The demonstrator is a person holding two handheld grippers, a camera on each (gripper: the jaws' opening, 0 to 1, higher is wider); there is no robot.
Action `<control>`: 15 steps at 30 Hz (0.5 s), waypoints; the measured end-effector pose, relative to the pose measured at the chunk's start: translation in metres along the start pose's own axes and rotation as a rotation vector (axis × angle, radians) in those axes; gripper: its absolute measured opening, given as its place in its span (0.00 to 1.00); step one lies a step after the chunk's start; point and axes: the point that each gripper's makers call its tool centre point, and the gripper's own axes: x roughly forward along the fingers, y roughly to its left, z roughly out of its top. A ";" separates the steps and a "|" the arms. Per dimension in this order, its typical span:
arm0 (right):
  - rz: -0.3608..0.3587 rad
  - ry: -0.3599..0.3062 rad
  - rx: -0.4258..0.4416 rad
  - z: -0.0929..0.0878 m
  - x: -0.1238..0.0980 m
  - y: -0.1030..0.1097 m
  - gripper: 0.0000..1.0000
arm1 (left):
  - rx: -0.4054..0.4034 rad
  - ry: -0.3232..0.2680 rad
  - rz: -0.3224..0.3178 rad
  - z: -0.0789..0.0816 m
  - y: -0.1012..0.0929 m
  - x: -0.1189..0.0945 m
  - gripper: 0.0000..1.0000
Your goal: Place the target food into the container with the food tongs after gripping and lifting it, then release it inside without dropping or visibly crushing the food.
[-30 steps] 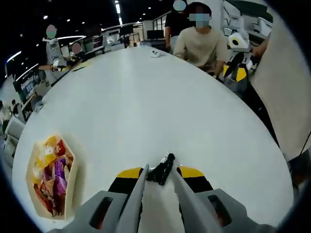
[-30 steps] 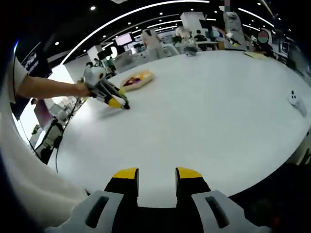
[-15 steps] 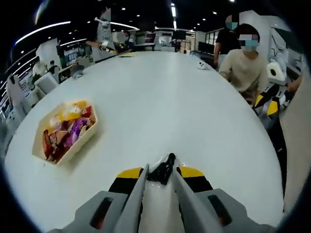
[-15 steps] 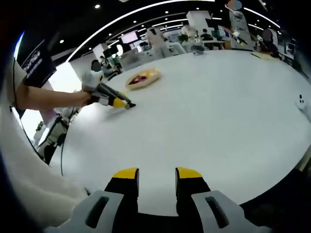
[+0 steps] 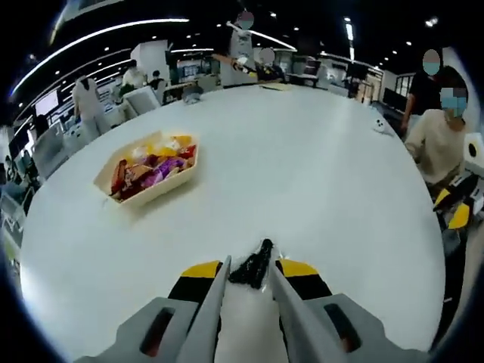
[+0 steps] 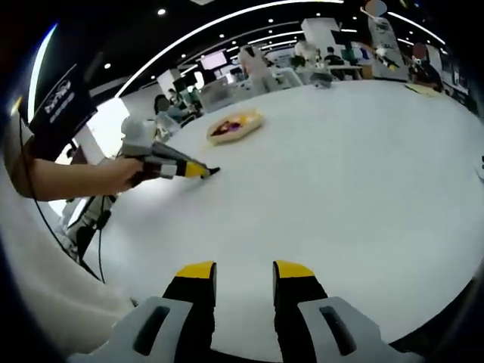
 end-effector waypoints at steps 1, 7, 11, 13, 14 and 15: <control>-0.026 -0.001 0.007 -0.001 -0.007 -0.007 0.30 | 0.086 0.066 -0.036 -0.009 0.003 0.006 0.26; -0.101 0.020 0.021 -0.015 -0.023 -0.015 0.30 | 0.277 0.196 -0.188 -0.029 -0.006 0.026 0.26; -0.203 -0.001 0.108 -0.033 -0.046 -0.024 0.30 | 0.376 0.200 -0.233 -0.016 0.014 0.053 0.27; -0.214 0.004 0.113 -0.033 -0.048 -0.022 0.30 | 0.407 0.218 -0.260 -0.018 0.017 0.069 0.27; -0.215 0.002 0.111 -0.031 -0.048 -0.022 0.30 | 0.412 0.225 -0.270 -0.020 0.014 0.070 0.27; -0.217 -0.001 0.113 -0.027 -0.046 -0.024 0.30 | 0.406 0.247 -0.288 -0.030 0.008 0.071 0.27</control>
